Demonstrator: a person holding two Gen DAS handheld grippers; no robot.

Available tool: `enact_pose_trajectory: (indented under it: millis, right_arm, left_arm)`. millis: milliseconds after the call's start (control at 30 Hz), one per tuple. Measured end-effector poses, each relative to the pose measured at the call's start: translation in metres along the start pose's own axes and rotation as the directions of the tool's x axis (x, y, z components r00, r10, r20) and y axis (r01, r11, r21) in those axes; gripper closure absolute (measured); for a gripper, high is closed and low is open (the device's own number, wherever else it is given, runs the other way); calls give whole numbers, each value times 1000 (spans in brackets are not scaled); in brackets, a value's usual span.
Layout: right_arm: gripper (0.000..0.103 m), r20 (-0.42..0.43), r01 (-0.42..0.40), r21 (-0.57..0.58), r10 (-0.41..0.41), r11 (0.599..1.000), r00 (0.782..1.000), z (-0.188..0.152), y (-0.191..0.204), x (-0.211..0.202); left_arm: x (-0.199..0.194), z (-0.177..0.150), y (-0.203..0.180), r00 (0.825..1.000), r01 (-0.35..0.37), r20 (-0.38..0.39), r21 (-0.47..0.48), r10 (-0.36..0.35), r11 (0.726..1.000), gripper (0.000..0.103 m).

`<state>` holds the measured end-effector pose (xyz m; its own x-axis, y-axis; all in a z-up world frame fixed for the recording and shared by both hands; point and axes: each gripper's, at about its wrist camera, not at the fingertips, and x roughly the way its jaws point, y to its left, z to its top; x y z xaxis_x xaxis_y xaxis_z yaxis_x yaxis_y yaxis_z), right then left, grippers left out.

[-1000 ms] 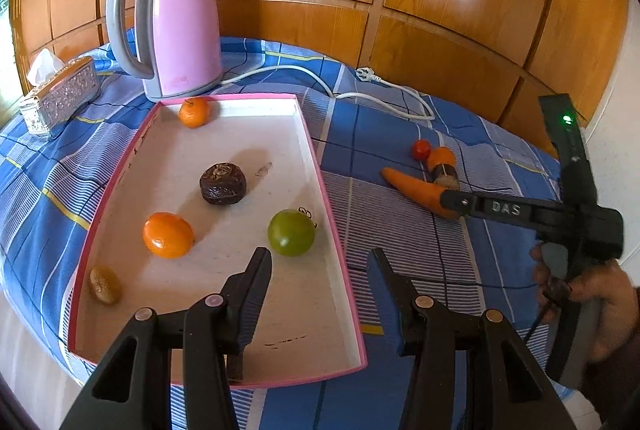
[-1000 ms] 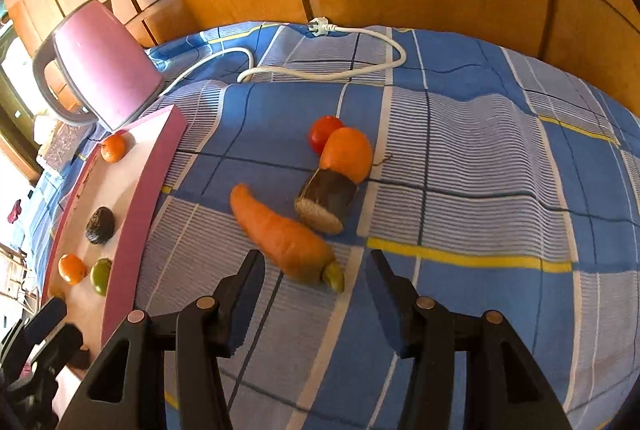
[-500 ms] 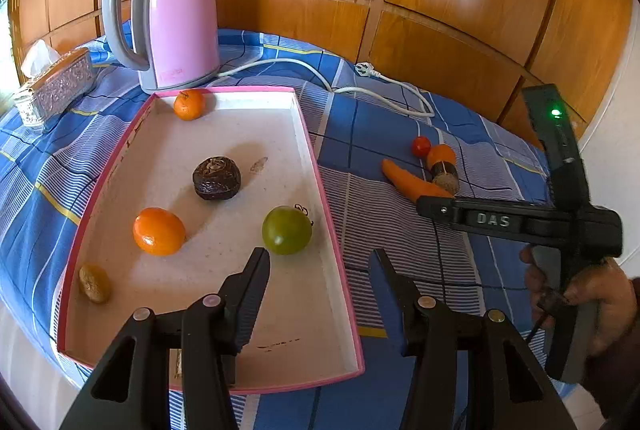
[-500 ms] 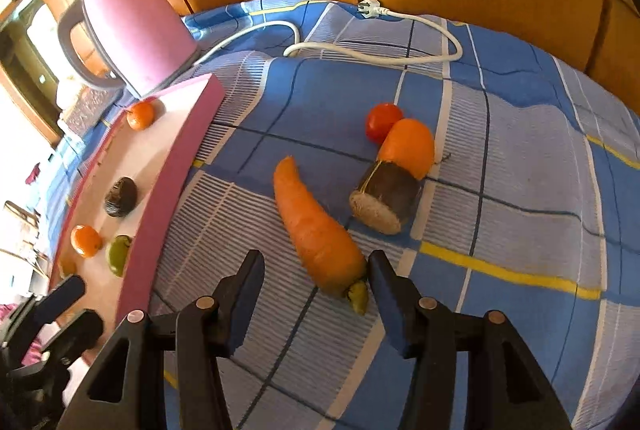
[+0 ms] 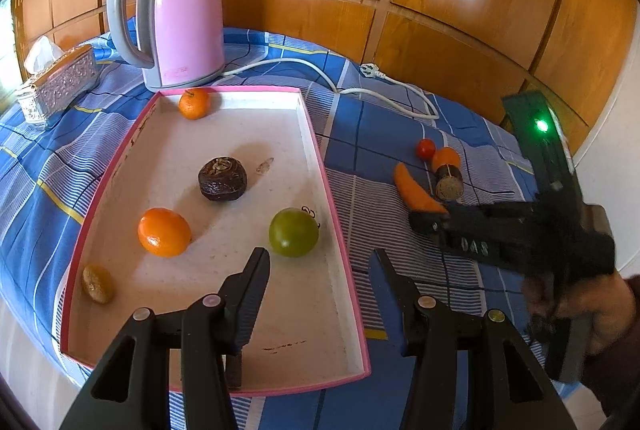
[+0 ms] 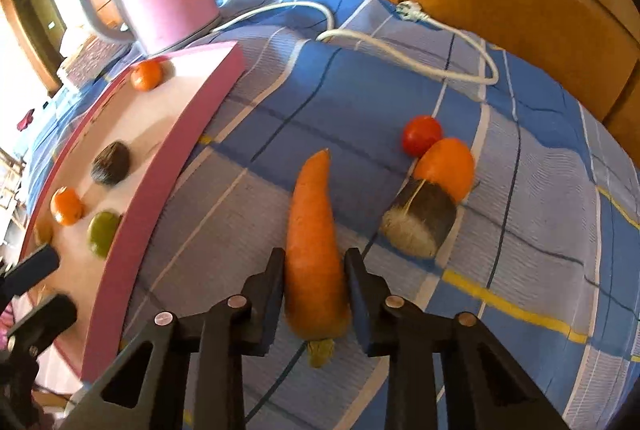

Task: Organize fruits
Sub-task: 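Close the right tool around the middle of the orange carrot, then lift the carrot with the right tool while the left tool grasps the dark cut cylinder piece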

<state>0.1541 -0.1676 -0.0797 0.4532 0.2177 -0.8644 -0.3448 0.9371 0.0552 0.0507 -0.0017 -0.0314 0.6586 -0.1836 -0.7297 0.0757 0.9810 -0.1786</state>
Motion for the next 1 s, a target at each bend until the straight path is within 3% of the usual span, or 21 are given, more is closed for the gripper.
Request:
enact_pose_trajectory:
  millis: [400,700,1000]
  right_arm:
    - [73,-14,8,-32,-8,999,1000,-61,15,-34]
    - [73,32,105,103,-108,989,994,-91,-15,-52]
    - [73,52,173,255,-192,951,980,-88,-48,-51]
  left_arm:
    - [-7,1,-13,1000,6,13,34,-6,999,51]
    - [-10,3,-34,999,22,23,86,-24,996,51]
    - [-2,7,-60,999,42,13,137,-44,990,51]
